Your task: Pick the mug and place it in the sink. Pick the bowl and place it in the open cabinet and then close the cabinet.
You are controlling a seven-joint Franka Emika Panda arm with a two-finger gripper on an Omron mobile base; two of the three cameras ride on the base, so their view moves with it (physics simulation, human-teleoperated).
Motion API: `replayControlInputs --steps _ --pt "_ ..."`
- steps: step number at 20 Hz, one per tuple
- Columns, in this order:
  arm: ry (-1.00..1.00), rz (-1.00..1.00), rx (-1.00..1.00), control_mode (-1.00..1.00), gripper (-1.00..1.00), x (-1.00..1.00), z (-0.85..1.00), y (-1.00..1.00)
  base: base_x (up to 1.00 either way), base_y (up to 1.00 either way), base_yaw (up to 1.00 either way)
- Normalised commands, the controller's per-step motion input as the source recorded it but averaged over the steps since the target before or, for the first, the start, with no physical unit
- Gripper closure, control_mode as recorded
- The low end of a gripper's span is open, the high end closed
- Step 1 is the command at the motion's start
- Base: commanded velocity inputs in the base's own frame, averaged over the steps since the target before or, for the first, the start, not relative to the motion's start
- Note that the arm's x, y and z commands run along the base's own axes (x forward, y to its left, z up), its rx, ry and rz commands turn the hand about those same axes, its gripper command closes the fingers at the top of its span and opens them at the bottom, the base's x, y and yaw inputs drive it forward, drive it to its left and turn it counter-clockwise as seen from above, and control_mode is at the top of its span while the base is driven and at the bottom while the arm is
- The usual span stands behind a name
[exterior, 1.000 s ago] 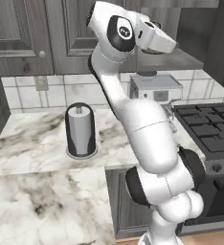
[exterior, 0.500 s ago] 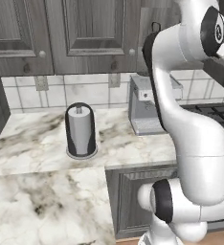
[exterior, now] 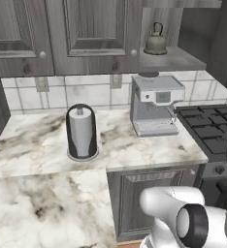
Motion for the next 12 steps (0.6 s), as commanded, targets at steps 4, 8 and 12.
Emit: replayControlInputs --steps 4,8,12 --pt "-0.63 0.57 0.01 -1.0 -1.0 -0.37 -0.99 -1.0 0.0 0.0 0.0" --pt "-0.6 0.61 0.08 -1.0 -1.0 -0.01 -0.31 -1.0 0.0 0.0 0.0" --pt "-0.19 0.53 0.22 -1.0 -1.0 0.2 0.1 -0.83 0.0 0.0 0.0"
